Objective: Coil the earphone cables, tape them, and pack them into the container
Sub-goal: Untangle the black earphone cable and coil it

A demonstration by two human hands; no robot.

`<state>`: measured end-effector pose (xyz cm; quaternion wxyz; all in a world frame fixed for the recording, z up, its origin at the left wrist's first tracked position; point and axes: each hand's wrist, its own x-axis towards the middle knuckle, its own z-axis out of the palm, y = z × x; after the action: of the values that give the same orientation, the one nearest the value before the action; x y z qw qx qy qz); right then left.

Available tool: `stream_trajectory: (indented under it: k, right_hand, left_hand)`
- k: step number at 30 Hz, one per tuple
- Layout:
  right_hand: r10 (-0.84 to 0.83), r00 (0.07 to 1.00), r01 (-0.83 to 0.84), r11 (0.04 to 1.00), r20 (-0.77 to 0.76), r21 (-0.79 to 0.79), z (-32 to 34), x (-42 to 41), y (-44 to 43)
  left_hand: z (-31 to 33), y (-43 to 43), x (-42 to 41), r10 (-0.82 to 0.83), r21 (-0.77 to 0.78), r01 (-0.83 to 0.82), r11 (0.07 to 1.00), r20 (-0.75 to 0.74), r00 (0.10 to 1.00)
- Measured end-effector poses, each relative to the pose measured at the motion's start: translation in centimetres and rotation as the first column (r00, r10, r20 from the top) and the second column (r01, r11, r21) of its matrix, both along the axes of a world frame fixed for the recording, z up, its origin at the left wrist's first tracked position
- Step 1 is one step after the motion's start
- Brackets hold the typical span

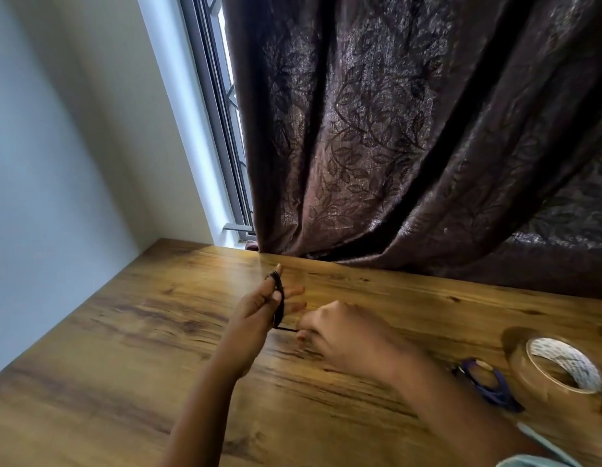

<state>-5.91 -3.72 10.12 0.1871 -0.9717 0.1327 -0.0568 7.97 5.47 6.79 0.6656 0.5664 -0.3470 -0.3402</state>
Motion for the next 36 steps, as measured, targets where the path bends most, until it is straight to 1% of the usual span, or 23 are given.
stream_trajectory:
  k: [2,4,6,7,9,11,14,15,17,19,21,24,27,29,31,33,36]
  right_hand:
    - [0.026,0.999,-0.025,0.999,0.028,-0.041,1.1,0.2,-0.9]
    - [0.058,0.994,-0.051,0.996,0.096,-0.076,1.6,0.5,-2.1]
    - [0.089,0.985,-0.073,0.991,0.15,-0.109,2.2,0.5,-3.3]
    - [0.102,0.977,-0.085,0.992,0.185,-0.095,2.5,0.4,-3.9]
    - [0.101,0.954,-0.111,0.994,0.283,0.017,2.5,0.2,-4.9]
    - [0.054,0.924,-0.125,0.978,0.378,0.165,1.9,0.1,-5.4]
    - [-0.076,0.885,-0.095,0.936,0.459,0.338,0.3,0.0,-5.7]
    - [-0.117,0.881,-0.098,0.902,0.458,0.42,-0.1,0.0,-5.6]
    - [-0.174,0.884,-0.134,0.795,0.434,0.591,-0.8,-0.1,-5.4]
    - [-0.197,0.896,-0.142,0.722,0.398,0.677,-1.1,-0.2,-5.2]
    - [-0.206,0.9,-0.15,0.68,0.383,0.717,-1.3,-0.3,-4.9]
    - [-0.214,0.906,-0.17,0.606,0.365,0.777,-1.7,-0.3,-4.5]
    - [-0.224,0.915,-0.174,0.529,0.334,0.831,-1.8,-0.3,-4.1]
    - [-0.225,0.92,-0.176,0.495,0.321,0.851,-1.7,-0.3,-4.1]
    - [-0.218,0.93,-0.178,0.437,0.296,0.882,-1.7,-0.4,-4.3]
    - [-0.209,0.937,-0.173,0.422,0.281,0.89,-1.7,-0.4,-4.4]
    - [-0.191,0.944,-0.163,0.443,0.271,0.882,-2.1,-0.4,-4.7]
  left_hand:
    - [-0.3,0.3,-0.4,-0.082,0.105,0.075,0.992,0.056,0.995]
    - [-0.3,0.4,-1.0,-0.219,0.152,0.208,0.966,0.057,0.974]
    - [0.0,0.5,-1.7,-0.325,0.136,0.324,0.936,-0.015,0.946]
    - [0.2,0.5,-2.0,-0.347,0.119,0.353,0.928,-0.063,0.936]
    - [0.4,0.6,-2.5,-0.362,0.035,0.376,0.926,-0.199,0.911]
    - [0.4,0.6,-2.5,-0.375,-0.07,0.373,0.925,-0.322,0.87]
    - [0.4,0.2,-2.5,-0.421,-0.122,0.405,0.906,-0.349,0.837]
    - [0.5,0.1,-2.6,-0.443,-0.148,0.418,0.896,-0.361,0.821]
    - [0.5,0.0,-2.7,-0.461,-0.2,0.416,0.887,-0.416,0.784]
    - [0.2,-0.3,-2.8,-0.467,-0.242,0.4,0.884,-0.457,0.757]
    - [-0.2,-0.4,-2.9,-0.489,-0.294,0.391,0.872,-0.486,0.724]
    - [-0.5,-0.7,-2.9,-0.483,-0.33,0.356,0.874,-0.52,0.704]
    - [-0.6,-0.9,-2.9,-0.504,-0.378,0.339,0.861,-0.552,0.665]
    - [-0.7,-1.1,-2.8,-0.532,-0.407,0.35,0.844,-0.55,0.643]
    - [-0.7,-1.1,-2.8,-0.542,-0.42,0.351,0.837,-0.547,0.638]
    - [-0.8,-1.2,-2.7,-0.541,-0.426,0.342,0.837,-0.561,0.626]
    - [-0.8,-1.3,-2.8,-0.542,-0.438,0.328,0.837,-0.585,0.604]
